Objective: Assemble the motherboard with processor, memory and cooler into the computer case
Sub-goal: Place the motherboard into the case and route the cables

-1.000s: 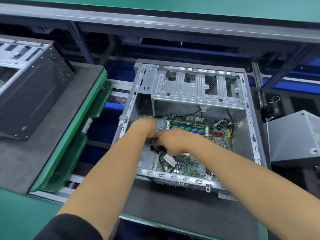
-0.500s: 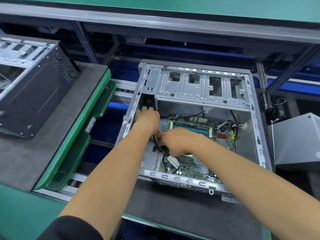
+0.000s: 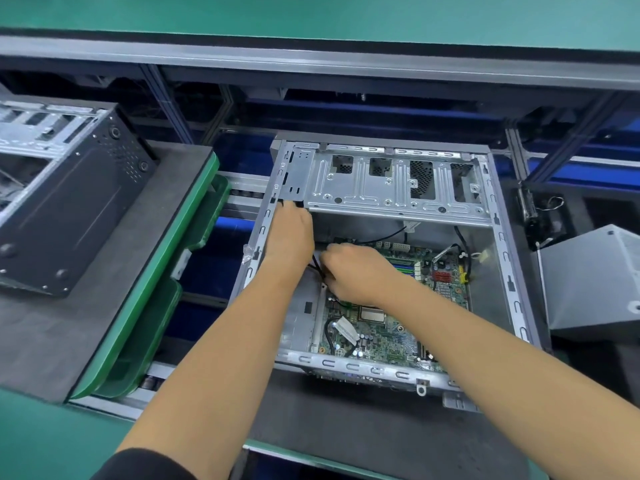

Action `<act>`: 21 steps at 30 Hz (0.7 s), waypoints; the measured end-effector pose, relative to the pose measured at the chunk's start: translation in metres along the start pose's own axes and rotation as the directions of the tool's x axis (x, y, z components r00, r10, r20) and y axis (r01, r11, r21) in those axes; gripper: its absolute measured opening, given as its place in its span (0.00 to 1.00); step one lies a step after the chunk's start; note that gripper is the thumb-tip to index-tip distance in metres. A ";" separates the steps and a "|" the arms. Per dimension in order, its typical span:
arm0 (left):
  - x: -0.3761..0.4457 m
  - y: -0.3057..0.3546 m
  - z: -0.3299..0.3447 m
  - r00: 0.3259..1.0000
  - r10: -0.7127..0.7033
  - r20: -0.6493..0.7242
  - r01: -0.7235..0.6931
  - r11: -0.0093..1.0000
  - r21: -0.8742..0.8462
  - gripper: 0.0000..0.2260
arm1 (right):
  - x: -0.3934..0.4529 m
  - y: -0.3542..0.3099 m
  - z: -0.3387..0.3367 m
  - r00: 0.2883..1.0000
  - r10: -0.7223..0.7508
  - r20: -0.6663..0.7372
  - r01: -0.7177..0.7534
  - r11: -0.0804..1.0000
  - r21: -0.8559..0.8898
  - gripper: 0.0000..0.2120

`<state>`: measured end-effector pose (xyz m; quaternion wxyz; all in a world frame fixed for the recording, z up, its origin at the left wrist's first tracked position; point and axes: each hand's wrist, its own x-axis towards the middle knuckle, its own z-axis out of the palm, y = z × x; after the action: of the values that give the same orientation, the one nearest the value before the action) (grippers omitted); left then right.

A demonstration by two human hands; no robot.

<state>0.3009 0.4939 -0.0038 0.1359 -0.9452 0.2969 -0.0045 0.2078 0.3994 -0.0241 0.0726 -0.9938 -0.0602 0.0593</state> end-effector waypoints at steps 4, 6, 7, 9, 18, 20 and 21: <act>-0.010 0.004 -0.003 0.999 -0.014 0.046 0.022 0.983 -0.182 0.10 | 0.007 -0.002 0.008 0.987 0.159 -0.004 -0.158 0.987 0.012 0.16; -0.006 0.002 0.002 0.998 -0.059 -0.002 0.058 0.992 -0.115 0.10 | 0.013 -0.006 0.011 0.979 0.201 0.027 -0.201 0.979 0.030 0.15; -0.003 0.001 0.001 0.998 -0.048 0.042 0.050 0.997 -0.056 0.10 | 0.017 -0.008 0.011 0.975 0.218 0.044 -0.219 0.975 0.037 0.12; -0.002 0.002 0.001 0.999 -0.016 0.029 0.016 1.000 -0.010 0.10 | 0.025 -0.010 0.011 0.958 0.276 0.080 -0.282 0.956 0.077 0.04; -0.002 0.003 -0.001 0.998 -0.018 0.061 0.020 1.000 -0.021 0.08 | 0.040 -0.018 0.014 0.963 0.246 0.111 -0.250 0.968 0.031 0.06; -0.003 0.003 -0.005 0.998 0.019 0.066 -0.023 0.998 0.063 0.08 | 0.039 -0.018 0.016 0.965 0.250 0.083 -0.251 0.968 0.001 0.06; -0.003 0.004 -0.005 0.995 0.042 0.092 -0.053 0.991 0.119 0.09 | 0.039 -0.017 0.016 0.966 0.250 0.062 -0.250 0.968 -0.009 0.06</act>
<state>0.2955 0.4913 0.0001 0.2064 -0.9271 0.3121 0.0231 0.2423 0.4233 -0.0412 0.0618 -0.9912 0.0632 0.0990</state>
